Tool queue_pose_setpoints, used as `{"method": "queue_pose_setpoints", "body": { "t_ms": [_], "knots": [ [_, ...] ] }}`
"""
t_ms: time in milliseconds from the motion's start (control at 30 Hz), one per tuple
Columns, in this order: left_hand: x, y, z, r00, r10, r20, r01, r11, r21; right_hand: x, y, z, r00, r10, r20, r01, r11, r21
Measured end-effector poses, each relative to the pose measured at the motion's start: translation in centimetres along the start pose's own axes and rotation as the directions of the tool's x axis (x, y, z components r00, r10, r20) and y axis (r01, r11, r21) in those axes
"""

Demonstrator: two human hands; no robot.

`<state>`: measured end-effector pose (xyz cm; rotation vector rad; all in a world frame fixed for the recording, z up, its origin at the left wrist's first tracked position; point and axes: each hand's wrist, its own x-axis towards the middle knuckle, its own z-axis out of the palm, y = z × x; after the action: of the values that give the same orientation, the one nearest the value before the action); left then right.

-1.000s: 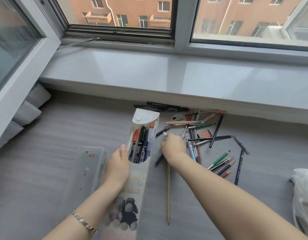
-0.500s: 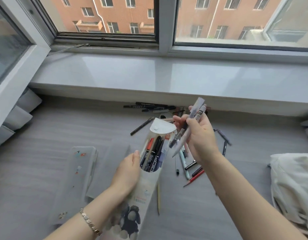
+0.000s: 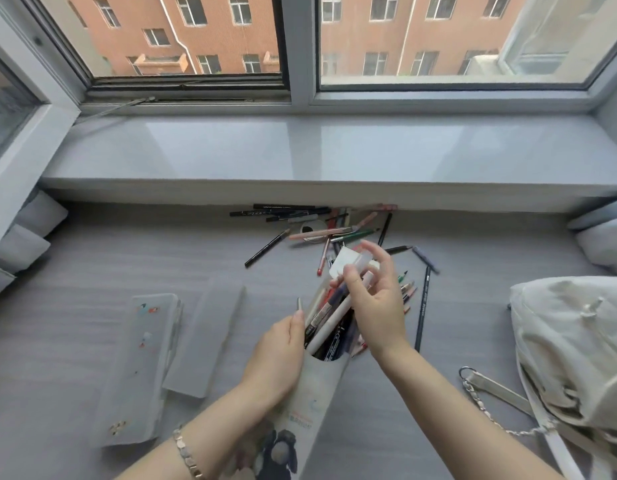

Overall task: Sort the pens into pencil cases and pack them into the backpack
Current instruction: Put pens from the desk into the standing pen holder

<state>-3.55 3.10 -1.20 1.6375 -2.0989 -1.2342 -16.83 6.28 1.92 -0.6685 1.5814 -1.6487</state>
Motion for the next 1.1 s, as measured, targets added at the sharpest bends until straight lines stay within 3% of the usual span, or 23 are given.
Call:
{"method": "queue_pose_setpoints", "body": {
  "t_ms": [100, 200, 267, 334, 467, 534, 600, 634, 667, 700, 767, 834, 901, 1001, 1101],
  "knots": [
    [-0.4, 0.0, -0.1, 0.999, 0.037, 0.007, -0.037, 0.999, 0.007, 0.0, 0.9, -0.7, 0.984, -0.173, 0.048, 0.179, 0.925, -0.335],
    [-0.8, 0.1, 0.2, 0.999, 0.043, -0.01, -0.043, 0.999, 0.004, -0.2, 2.3, -1.3, 0.942, -0.282, 0.183, 0.336, 0.776, -0.534],
    [-1.1, -0.1, 0.4, 0.999, 0.045, -0.018, -0.045, 0.999, 0.003, -0.3, 3.1, -1.6, 0.91, -0.301, 0.285, 0.414, 0.693, -0.59],
    [-1.3, -0.1, 0.5, 0.999, 0.052, -0.007, -0.052, 0.999, 0.002, -0.3, 3.9, -2.0, 0.874, -0.303, 0.381, 0.487, 0.528, -0.696],
    [-1.1, -0.8, 0.7, 1.0, 0.021, -0.006, -0.021, 1.0, -0.012, -0.4, 4.1, -2.0, 0.796, -0.163, 0.582, 0.604, 0.256, -0.755],
    [-1.0, -1.4, 0.7, 1.0, -0.01, -0.003, 0.01, 1.0, -0.011, -0.9, 4.0, -1.8, 0.713, -0.091, 0.695, 0.692, 0.25, -0.677],
    [-0.8, -2.0, 0.7, 0.999, -0.041, 0.001, 0.041, 0.999, -0.027, -1.0, 3.5, -1.8, 0.657, -0.037, 0.753, 0.675, 0.472, -0.567],
    [-0.7, -2.2, 0.5, 0.998, -0.058, -0.012, 0.057, 0.998, -0.037, -0.8, 3.4, -1.9, 0.675, -0.043, 0.737, 0.61, 0.595, -0.524],
    [-0.5, -2.4, 0.3, 0.997, -0.075, -0.034, 0.073, 0.996, -0.046, -0.5, 3.3, -2.1, 0.745, -0.12, 0.656, 0.542, 0.683, -0.491],
    [-0.2, -2.5, -0.1, 0.994, -0.093, -0.061, 0.09, 0.995, -0.052, 0.1, 3.3, -2.3, 0.838, -0.212, 0.502, 0.478, 0.73, -0.489],
    [0.3, -2.6, -0.8, 0.984, -0.125, -0.125, 0.116, 0.99, -0.074, 1.8, 3.5, -3.1, 0.94, -0.278, 0.198, 0.341, 0.738, -0.583],
    [0.8, -2.7, -1.6, 0.975, -0.141, -0.173, 0.129, 0.989, -0.079, 3.4, 4.0, -3.4, 0.992, -0.101, 0.079, 0.127, 0.681, -0.721],
    [1.2, -2.5, -2.1, 0.969, -0.146, -0.199, 0.133, 0.988, -0.077, 4.3, 5.0, -3.1, 0.992, 0.114, 0.056, -0.017, 0.554, -0.832],
    [1.3, -2.4, -2.5, 0.968, -0.149, -0.203, 0.132, 0.987, -0.094, 4.1, 6.5, -1.7, 0.963, 0.237, 0.13, 0.041, 0.346, -0.937],
    [1.1, -2.6, -2.5, 0.967, -0.152, -0.202, 0.138, 0.987, -0.082, 3.9, 7.0, -0.7, 0.967, 0.233, 0.104, 0.025, 0.319, -0.947]
  ]
}}
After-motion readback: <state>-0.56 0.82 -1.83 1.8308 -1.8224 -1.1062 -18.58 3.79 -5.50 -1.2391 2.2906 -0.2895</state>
